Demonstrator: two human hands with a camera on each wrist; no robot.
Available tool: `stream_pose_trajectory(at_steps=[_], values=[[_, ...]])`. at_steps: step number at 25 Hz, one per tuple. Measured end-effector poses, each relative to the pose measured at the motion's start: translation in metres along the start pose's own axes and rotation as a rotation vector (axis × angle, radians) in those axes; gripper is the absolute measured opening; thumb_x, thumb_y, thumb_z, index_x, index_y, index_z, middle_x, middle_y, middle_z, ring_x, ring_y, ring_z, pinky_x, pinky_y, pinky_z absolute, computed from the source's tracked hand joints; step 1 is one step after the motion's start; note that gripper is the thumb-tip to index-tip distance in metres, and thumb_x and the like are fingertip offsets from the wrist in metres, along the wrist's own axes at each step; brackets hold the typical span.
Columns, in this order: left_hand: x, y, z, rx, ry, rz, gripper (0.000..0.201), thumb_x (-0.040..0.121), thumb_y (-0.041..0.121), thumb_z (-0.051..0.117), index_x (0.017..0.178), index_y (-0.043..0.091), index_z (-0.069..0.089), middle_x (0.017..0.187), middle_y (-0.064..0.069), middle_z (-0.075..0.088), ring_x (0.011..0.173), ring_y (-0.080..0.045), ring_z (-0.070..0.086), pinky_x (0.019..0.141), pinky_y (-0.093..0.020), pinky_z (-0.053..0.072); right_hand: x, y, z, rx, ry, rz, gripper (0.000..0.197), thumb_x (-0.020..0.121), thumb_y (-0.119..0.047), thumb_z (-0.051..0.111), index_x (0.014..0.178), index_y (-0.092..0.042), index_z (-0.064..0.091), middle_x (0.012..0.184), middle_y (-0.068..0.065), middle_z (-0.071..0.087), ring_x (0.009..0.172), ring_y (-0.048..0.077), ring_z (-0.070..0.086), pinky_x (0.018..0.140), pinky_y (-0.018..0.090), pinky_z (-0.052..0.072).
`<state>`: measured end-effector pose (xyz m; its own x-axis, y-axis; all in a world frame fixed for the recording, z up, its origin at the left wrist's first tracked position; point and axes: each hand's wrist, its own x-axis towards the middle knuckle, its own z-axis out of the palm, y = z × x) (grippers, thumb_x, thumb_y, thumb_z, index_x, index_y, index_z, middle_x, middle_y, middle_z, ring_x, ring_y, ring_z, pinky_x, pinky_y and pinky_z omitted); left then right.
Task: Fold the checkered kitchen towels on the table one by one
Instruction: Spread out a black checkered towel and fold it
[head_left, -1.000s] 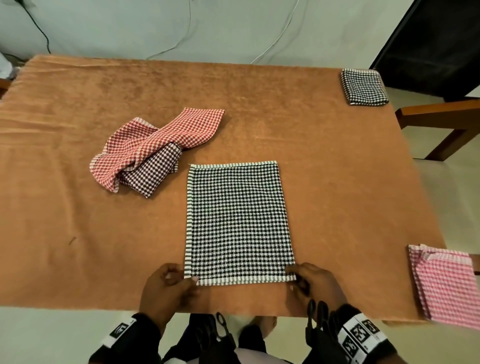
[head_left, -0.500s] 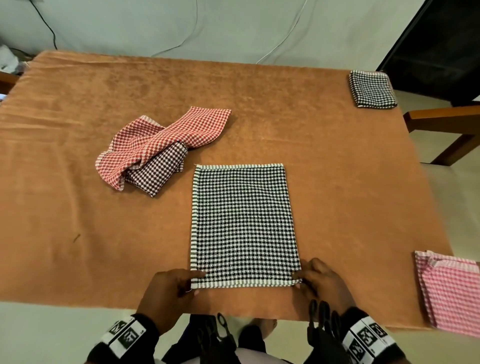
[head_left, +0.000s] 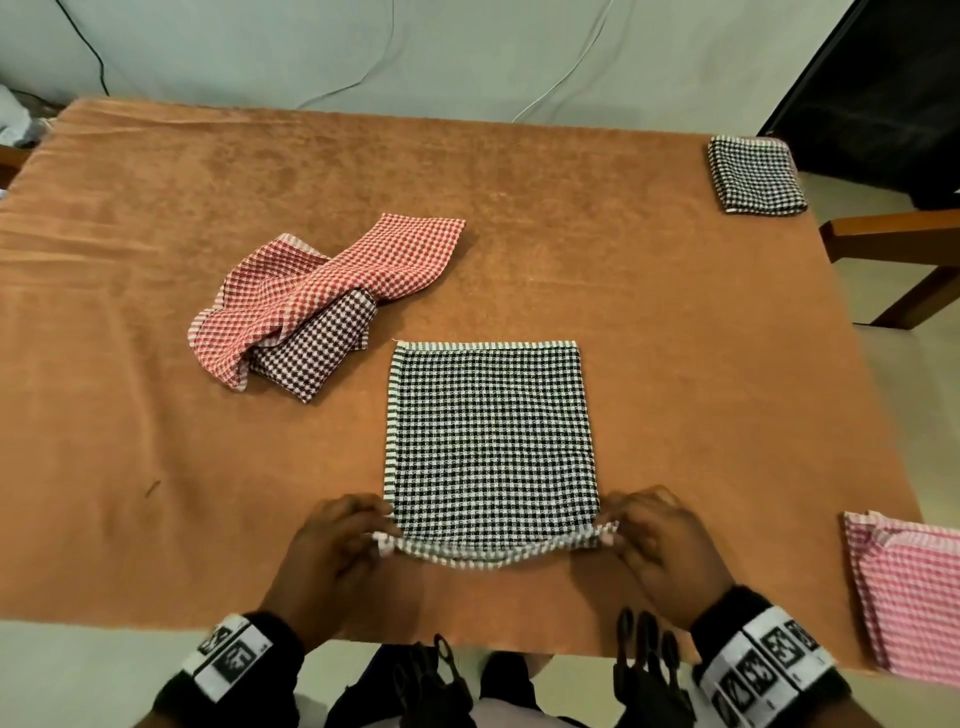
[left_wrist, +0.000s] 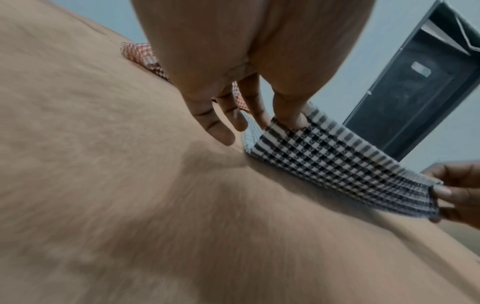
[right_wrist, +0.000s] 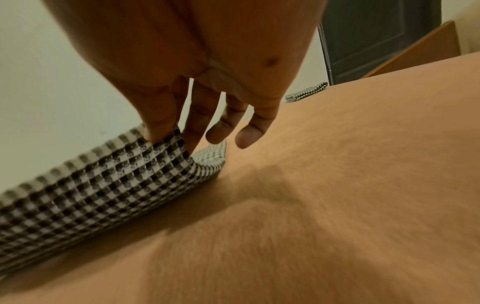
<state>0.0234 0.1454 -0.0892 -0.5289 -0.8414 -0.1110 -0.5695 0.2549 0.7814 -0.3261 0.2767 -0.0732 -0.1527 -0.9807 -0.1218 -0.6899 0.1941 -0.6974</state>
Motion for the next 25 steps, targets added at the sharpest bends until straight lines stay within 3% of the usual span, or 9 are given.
stream_pose_trajectory(at_steps=[2, 4, 8, 10, 11, 13, 16, 22, 25], values=[[0.026, 0.005, -0.011, -0.012, 0.043, -0.012, 0.028, 0.079, 0.021, 0.067, 0.093, 0.045, 0.068, 0.095, 0.013, 0.07, 0.087, -0.005, 0.064, 0.072, -0.014, 0.05, 0.024, -0.004, -0.012, 0.098, 0.051, 0.054, 0.03, 0.084, -0.01, 0.072, 0.093, -0.037, 0.066, 0.088, -0.016, 0.062, 0.084, -0.002, 0.056, 0.07, 0.006, 0.039], [0.055, 0.008, -0.019, -0.09, 0.049, -0.029, 0.021, 0.082, 0.025, 0.065, 0.094, 0.042, 0.067, 0.087, 0.011, 0.073, 0.078, -0.004, 0.068, 0.067, -0.014, 0.052, 0.05, -0.01, -0.017, 0.195, 0.118, 0.116, 0.033, 0.085, -0.002, 0.071, 0.09, -0.034, 0.065, 0.078, -0.015, 0.066, 0.075, -0.004, 0.059, 0.063, 0.004, 0.041], [0.118, 0.005, -0.023, -0.26, 0.052, -0.104, 0.023, 0.085, 0.017, 0.071, 0.091, 0.039, 0.072, 0.09, 0.007, 0.076, 0.083, -0.009, 0.071, 0.076, -0.022, 0.057, 0.106, -0.005, -0.018, 0.229, 0.212, 0.17, 0.031, 0.088, -0.005, 0.067, 0.09, -0.036, 0.065, 0.079, -0.017, 0.069, 0.077, 0.002, 0.065, 0.072, 0.02, 0.05], [0.148, -0.001, -0.024, -0.302, 0.052, -0.188, 0.031, 0.088, 0.006, 0.071, 0.093, 0.036, 0.071, 0.094, -0.004, 0.076, 0.089, -0.018, 0.071, 0.083, -0.033, 0.059, 0.134, 0.002, -0.017, 0.194, 0.216, 0.219, 0.023, 0.089, -0.006, 0.066, 0.095, -0.028, 0.067, 0.077, -0.018, 0.066, 0.073, -0.003, 0.062, 0.069, 0.014, 0.048], [0.161, -0.003, -0.023, -0.291, 0.065, -0.215, 0.029, 0.088, 0.004, 0.07, 0.095, 0.032, 0.069, 0.095, -0.011, 0.074, 0.089, -0.022, 0.07, 0.084, -0.038, 0.058, 0.146, 0.003, -0.016, 0.162, 0.215, 0.24, 0.02, 0.089, -0.006, 0.066, 0.097, -0.024, 0.068, 0.076, -0.018, 0.065, 0.071, -0.002, 0.061, 0.069, 0.015, 0.048], [0.185, -0.005, -0.024, -0.228, 0.091, -0.23, 0.019, 0.087, 0.005, 0.071, 0.096, 0.022, 0.068, 0.09, -0.011, 0.073, 0.083, -0.023, 0.069, 0.084, -0.041, 0.058, 0.17, 0.006, -0.015, 0.088, 0.202, 0.276, 0.018, 0.088, -0.009, 0.067, 0.102, -0.021, 0.07, 0.076, -0.01, 0.067, 0.073, 0.011, 0.064, 0.074, 0.026, 0.052], [0.21, -0.008, -0.027, -0.046, 0.117, -0.22, 0.012, 0.086, 0.012, 0.073, 0.097, 0.013, 0.069, 0.079, 0.001, 0.07, 0.075, -0.015, 0.066, 0.078, -0.033, 0.056, 0.198, 0.009, -0.018, -0.01, 0.116, 0.295, 0.018, 0.089, -0.011, 0.067, 0.103, -0.021, 0.07, 0.083, -0.002, 0.07, 0.08, 0.017, 0.064, 0.079, 0.029, 0.052], [0.221, -0.002, -0.027, 0.128, 0.123, -0.227, 0.025, 0.084, 0.022, 0.073, 0.109, 0.022, 0.066, 0.08, 0.003, 0.069, 0.08, -0.018, 0.066, 0.087, -0.042, 0.055, 0.22, 0.005, -0.015, -0.102, 0.081, 0.306, 0.021, 0.09, -0.012, 0.064, 0.108, -0.021, 0.069, 0.104, 0.002, 0.072, 0.095, 0.021, 0.066, 0.088, 0.034, 0.054], [0.202, 0.021, -0.024, 0.298, 0.187, -0.035, 0.042, 0.087, 0.034, 0.067, 0.126, 0.023, 0.056, 0.113, 0.001, 0.067, 0.105, -0.02, 0.062, 0.097, -0.043, 0.051, 0.204, -0.015, -0.013, -0.368, 0.1, 0.234, 0.041, 0.09, -0.024, 0.061, 0.13, -0.02, 0.054, 0.127, 0.008, 0.059, 0.115, 0.027, 0.055, 0.097, 0.04, 0.048]])
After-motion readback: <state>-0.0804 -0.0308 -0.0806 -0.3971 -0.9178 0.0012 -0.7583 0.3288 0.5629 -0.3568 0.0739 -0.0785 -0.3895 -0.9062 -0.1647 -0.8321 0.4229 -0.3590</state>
